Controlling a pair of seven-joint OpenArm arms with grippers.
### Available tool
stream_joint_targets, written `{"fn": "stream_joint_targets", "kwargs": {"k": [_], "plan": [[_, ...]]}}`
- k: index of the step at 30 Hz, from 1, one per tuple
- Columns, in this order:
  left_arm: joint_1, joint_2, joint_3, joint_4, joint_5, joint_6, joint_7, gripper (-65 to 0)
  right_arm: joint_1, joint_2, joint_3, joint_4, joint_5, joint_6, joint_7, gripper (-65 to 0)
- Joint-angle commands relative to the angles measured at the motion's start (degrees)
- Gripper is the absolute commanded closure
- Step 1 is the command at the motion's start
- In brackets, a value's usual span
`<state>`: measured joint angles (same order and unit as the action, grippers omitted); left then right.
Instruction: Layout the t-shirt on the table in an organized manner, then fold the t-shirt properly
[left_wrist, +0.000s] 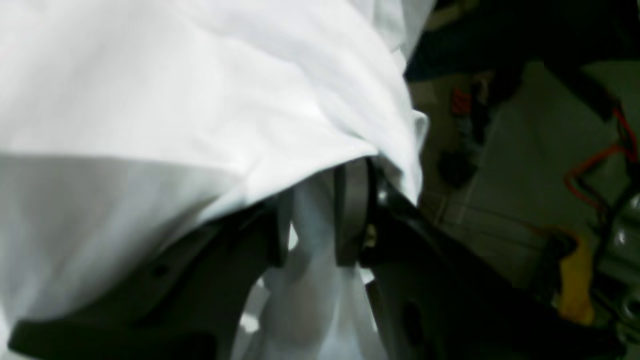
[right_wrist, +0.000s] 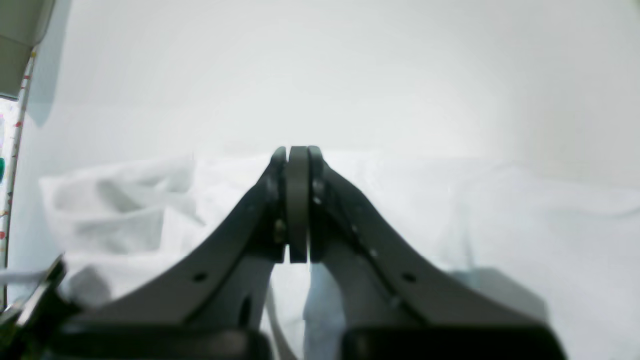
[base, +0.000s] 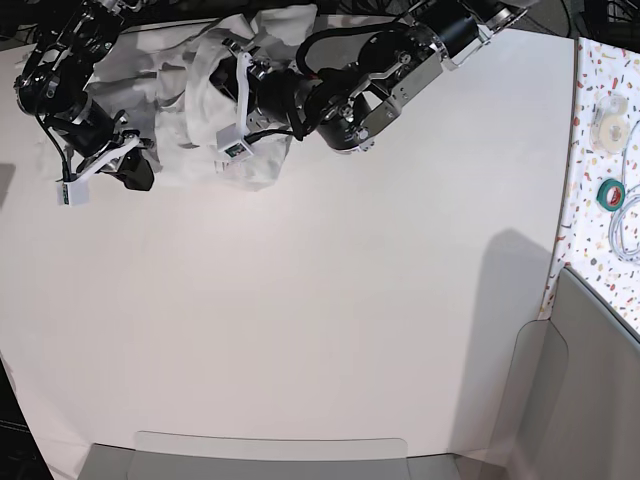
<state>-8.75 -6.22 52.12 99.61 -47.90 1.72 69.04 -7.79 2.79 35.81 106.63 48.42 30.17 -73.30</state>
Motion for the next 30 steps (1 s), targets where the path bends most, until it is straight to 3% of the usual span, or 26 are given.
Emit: {"fn": "stream_joint_targets", "kwargs": {"k": [1, 6, 10, 14, 19, 27, 30], "plan": [[-0.8, 1.1, -0.3, -0.4, -0.1, -0.1, -1.3, -16.5, 0.4, 0.6, 0.3, 0.8, 1.4, -0.1, 1.3, 0.0], [-0.9, 1.2, -0.4, -2.7, 7.8, 1.4, -4.3, -18.0, -0.2, 0.9, 0.4, 0.8, 1.4, -0.1, 1.4, 0.0], [-0.9, 1.2, -0.4, -2.8, 15.8, 11.7, -4.8, -20.7, -0.2, 0.7, 0.4, 0.8, 1.4, -0.1, 1.4, 0.0], [-0.9, 1.2, -0.6, -1.9, 16.6, 16.3, -4.9, -22.7, 0.2, 0.8, 0.4, 0.8, 1.4, -0.1, 1.4, 0.0], [-0.4, 1.2, -0.9, 4.3, 16.6, 16.7, -5.4, -24.6, 0.2, 0.9, 0.4, 0.8, 1.4, -0.1, 1.5, 0.0], [5.8, 1.2, -7.1, 16.2, 16.5, 16.3, -9.6, -28.8, 1.0, 1.4, 0.4, 0.8, 1.4, -0.1, 1.3, 0.0], [6.2, 1.2, -7.0, 16.6, 16.5, 16.3, -9.8, -28.9, 1.4, 3.4, 0.3, 0.9, 1.8, -0.1, 1.2, 0.0]]}}
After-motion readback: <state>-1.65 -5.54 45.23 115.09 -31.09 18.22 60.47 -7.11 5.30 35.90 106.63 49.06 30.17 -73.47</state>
